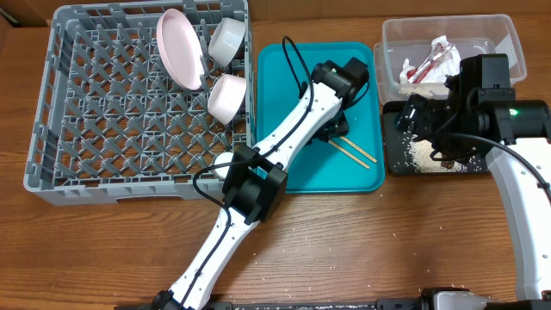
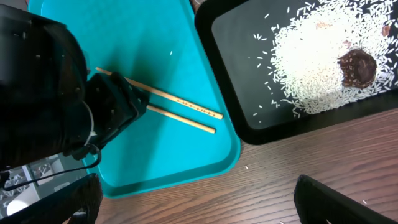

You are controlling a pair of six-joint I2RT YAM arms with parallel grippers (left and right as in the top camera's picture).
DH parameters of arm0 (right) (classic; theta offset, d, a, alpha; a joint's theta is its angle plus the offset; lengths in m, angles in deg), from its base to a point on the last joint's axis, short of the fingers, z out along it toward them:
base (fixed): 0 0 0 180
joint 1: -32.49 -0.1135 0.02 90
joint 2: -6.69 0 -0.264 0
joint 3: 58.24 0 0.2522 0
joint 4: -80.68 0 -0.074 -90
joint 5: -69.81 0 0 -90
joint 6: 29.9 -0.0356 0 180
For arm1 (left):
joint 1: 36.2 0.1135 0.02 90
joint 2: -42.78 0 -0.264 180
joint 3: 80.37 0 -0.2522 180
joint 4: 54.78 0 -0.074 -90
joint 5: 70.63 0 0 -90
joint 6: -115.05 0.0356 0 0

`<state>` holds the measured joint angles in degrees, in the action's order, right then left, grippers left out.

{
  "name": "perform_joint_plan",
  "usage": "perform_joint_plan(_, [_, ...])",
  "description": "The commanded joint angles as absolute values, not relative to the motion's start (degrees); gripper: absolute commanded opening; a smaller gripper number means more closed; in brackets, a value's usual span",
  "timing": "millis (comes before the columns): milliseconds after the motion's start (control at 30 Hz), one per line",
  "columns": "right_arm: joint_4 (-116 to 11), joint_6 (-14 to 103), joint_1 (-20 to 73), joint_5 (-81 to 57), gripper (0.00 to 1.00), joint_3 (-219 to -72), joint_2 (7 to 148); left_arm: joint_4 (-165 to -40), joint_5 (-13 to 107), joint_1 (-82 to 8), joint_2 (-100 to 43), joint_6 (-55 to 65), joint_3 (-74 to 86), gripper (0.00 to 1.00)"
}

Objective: Sort waste into correct bins and load items into the dishwasher
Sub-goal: 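Lift one chopstick with the left gripper and carry it to the rack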

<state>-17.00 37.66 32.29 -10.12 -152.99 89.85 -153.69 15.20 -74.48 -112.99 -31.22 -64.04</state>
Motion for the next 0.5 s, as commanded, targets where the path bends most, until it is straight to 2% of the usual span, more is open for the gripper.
perform_joint_plan(0, [-17.35, 37.84, 32.13, -10.74, 1.00, -152.94, 89.78, -153.45, 16.27, -75.29, -112.20, -33.32, -63.08, 0.47])
perform_joint_plan(33, [-17.35, 37.86, 32.13, -10.74, 1.00, -152.94, 89.78, -153.27, 16.23, -75.36, -112.20, -33.32, -63.01, 0.27])
perform_joint_plan(100, [-17.33, 37.86, 32.13, -10.74, 1.00, -152.94, 89.78, -152.33, 16.23, -75.51, -112.20, -33.30, -62.51, 0.19])
perform_joint_plan(167, [-17.33, 37.86, 32.13, -10.74, 1.00, -152.94, 89.78, -151.28, 16.23, -75.64, -112.22, -33.28, -61.79, 0.17])
perform_joint_plan(267, [-17.35, 37.86, 32.13, -10.74, 1.00, -152.94, 89.78, -149.69, 16.19, -75.62, -112.22, -33.26, -60.28, 0.04])
perform_joint_plan(467, [-17.33, 37.86, 32.13, -10.74, 1.00, -152.94, 89.78, -149.25, 16.03, -73.70, -112.16, -32.01, -60.28, 0.04])
